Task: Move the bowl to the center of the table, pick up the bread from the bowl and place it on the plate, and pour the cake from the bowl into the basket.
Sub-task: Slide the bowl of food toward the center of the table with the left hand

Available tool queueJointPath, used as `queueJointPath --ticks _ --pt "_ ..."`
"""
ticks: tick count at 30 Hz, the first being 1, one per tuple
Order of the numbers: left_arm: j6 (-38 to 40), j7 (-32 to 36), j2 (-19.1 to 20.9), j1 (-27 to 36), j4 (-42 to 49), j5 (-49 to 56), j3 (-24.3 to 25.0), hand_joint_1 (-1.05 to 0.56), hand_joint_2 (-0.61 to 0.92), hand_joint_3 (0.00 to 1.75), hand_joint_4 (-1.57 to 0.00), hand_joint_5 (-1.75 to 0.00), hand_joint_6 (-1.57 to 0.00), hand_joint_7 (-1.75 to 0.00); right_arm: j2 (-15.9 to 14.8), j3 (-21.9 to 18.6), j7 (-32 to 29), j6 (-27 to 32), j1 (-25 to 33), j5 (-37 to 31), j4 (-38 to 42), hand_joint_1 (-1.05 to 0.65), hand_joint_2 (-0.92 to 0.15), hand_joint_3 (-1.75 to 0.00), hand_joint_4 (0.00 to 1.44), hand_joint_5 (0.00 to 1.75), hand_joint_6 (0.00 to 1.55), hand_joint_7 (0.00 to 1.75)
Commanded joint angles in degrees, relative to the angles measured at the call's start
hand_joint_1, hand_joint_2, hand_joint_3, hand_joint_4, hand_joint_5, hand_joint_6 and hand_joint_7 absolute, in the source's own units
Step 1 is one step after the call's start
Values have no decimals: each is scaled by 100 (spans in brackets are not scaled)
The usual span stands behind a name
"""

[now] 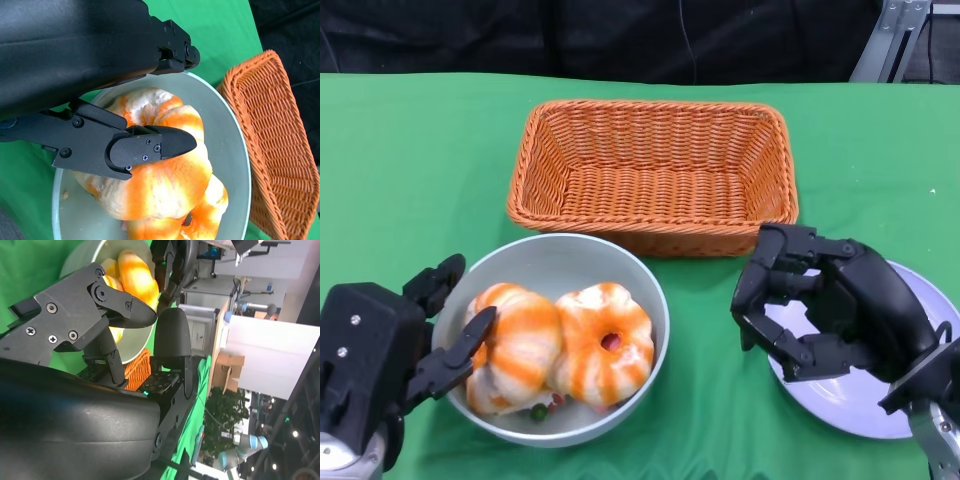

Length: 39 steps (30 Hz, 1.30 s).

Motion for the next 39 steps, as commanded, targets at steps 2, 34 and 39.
queueJointPath --ticks 2,34,39 --pt "80 2 -41 88 -59 24 -85 -58 92 47 -15 0 -17 0 -9 -101 -23 -73 -112 77 34 -16 -52 -106 73 169 66 141" --pt "704 313 -461 -120 -444 392 -714 -63 92 48 -16 -2 -12 0 109 -43 -214 -44 -115 13 -84 -18 -49 -107 75 166 68 137" --pt "676 319 -467 -154 -431 478 -813 -62 92 48 -16 -2 -12 0 104 -41 -247 -64 -111 -11 -124 -17 -48 -110 75 167 68 137"
